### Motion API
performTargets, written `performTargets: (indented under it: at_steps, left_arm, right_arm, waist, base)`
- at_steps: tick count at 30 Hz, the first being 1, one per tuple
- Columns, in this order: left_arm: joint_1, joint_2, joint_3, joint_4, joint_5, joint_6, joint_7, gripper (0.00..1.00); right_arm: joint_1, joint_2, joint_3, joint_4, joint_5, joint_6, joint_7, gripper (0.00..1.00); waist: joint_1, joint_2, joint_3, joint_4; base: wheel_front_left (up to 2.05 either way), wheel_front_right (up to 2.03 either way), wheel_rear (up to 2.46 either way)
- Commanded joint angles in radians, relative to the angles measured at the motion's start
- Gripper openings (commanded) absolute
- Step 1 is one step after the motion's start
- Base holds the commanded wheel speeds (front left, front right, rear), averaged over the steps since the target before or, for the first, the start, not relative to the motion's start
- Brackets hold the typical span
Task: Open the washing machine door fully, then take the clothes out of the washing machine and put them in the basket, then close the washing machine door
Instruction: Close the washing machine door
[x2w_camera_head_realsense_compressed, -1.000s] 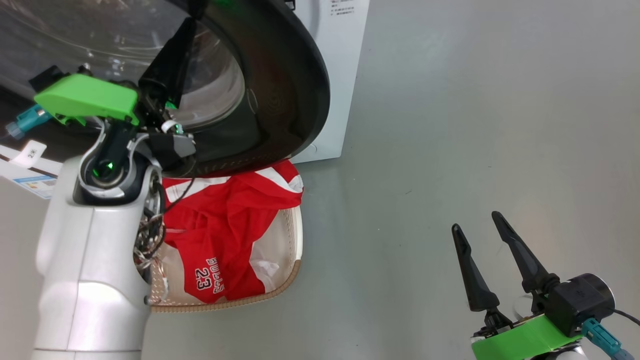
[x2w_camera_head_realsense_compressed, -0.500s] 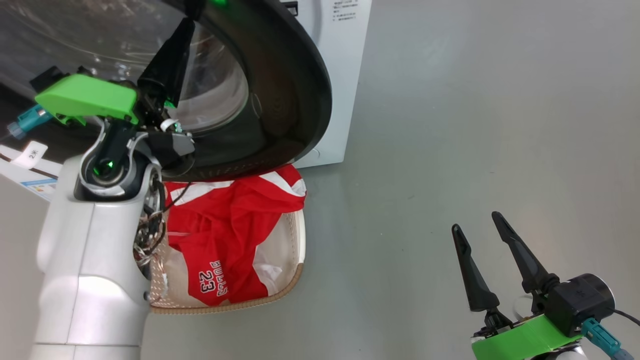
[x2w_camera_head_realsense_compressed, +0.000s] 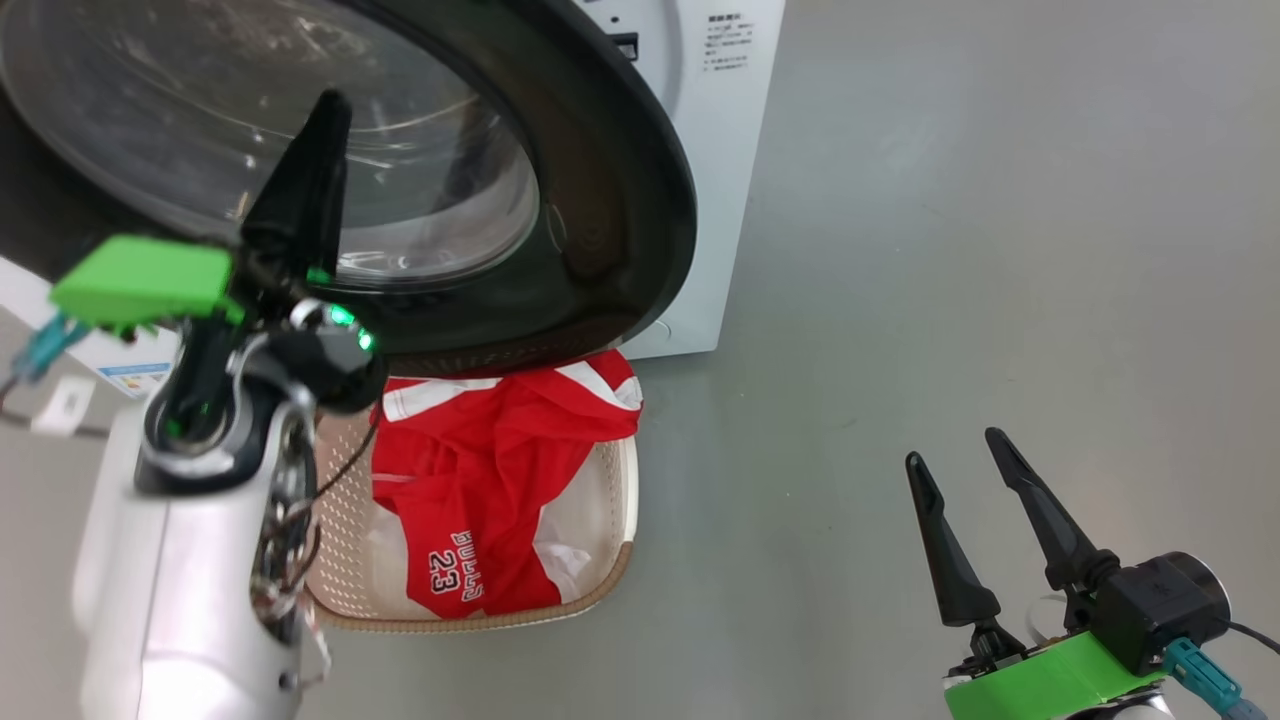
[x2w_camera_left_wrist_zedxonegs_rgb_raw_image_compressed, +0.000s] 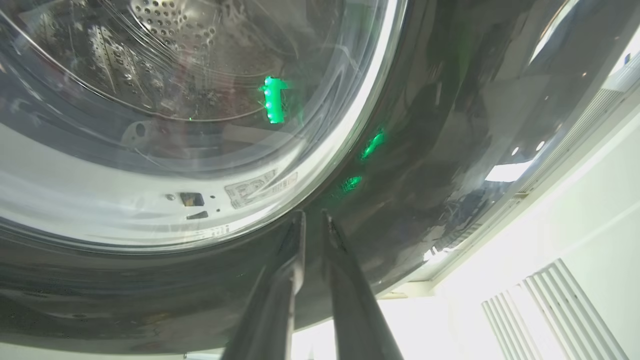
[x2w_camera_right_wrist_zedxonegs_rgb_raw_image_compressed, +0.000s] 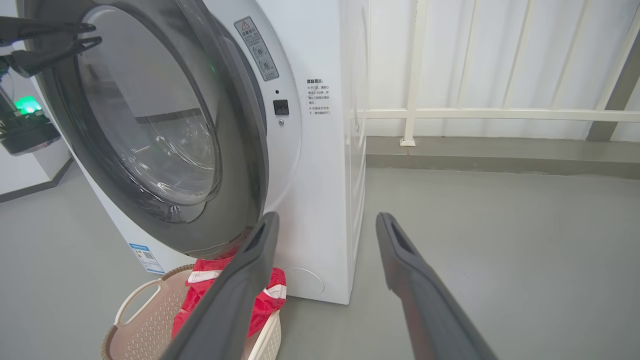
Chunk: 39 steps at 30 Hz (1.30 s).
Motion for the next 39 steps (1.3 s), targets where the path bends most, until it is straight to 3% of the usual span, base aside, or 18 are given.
performTargets:
  at_steps: [1,2,3,4,9,15,18,27,33,39]
  left_arm:
    - [0.020,0.030,0.032,-0.048,-0.012,0.012,-0.013,0.44]
    - [0.042,0.030,0.039,-0.073,-0.019,0.022,-0.031,0.65]
    - [0.063,0.030,0.042,-0.097,-0.027,0.031,-0.045,0.97]
    - [0.087,0.030,0.043,-0.125,-0.024,0.037,-0.064,1.00]
    - [0.227,0.044,-0.012,-0.274,0.092,0.014,-0.129,1.00]
    - [0.348,0.097,-0.079,-0.405,0.318,-0.053,-0.249,1.00]
    - [0.394,0.115,-0.105,-0.443,0.438,-0.065,-0.324,1.00]
    - [0.489,0.193,-0.172,-0.456,0.871,-0.020,-0.446,1.00]
    - [0.535,0.172,-0.138,-0.491,1.120,-0.001,-0.453,1.00]
    - [0.581,0.146,-0.127,-0.491,1.265,-0.011,-0.454,1.00]
  right_arm:
    - [-0.002,-0.011,0.017,-0.023,0.011,0.006,-0.007,1.00]
    - [0.000,-0.011,0.016,-0.023,0.012,0.006,-0.007,1.00]
    - [0.002,-0.011,0.015,-0.023,0.014,0.006,-0.007,1.00]
    - [0.003,-0.011,0.015,-0.023,0.015,0.006,-0.007,1.00]
    - [0.000,-0.011,0.016,-0.025,0.024,0.006,-0.007,1.00]
    - [0.003,-0.011,0.012,-0.024,0.029,0.006,-0.007,1.00]
    - [0.006,-0.011,0.009,-0.023,0.031,0.006,-0.007,1.00]
    - [0.014,-0.011,0.005,-0.024,0.018,0.006,-0.007,1.00]
    - [0.022,-0.011,0.001,-0.027,0.016,0.006,-0.007,1.00]
    - [0.027,-0.011,-0.005,-0.031,0.007,0.006,-0.007,1.00]
  waist:
    - [0.0000,0.0000,-0.006,0.007]
    - [0.0000,0.0000,-0.009,0.009]
    - [0.0000,0.0000,-0.012,0.012]
    - [0.0000,0.0000,-0.015,0.013]
    - [0.0000,0.0000,-0.020,0.020]
    - [0.0000,0.0000,-0.030,0.032]
    - [0.0000,0.0000,-0.041,0.039]
    - [0.0000,0.0000,-0.083,0.044]
    - [0.0000,0.0000,-0.096,0.045]
    - [0.0000,0.0000,-0.106,0.046]
  base:
    - [0.00,0.00,0.00]
    - [0.00,0.00,0.00]
    - [0.00,0.00,0.00]
    - [0.00,0.00,0.00]
    - [0.00,0.00,0.00]
    - [0.00,0.00,0.00]
    - [0.00,0.00,0.00]
    - [0.00,0.00,0.00]
    - [0.00,0.00,0.00]
    - [0.00,0.00,0.00]
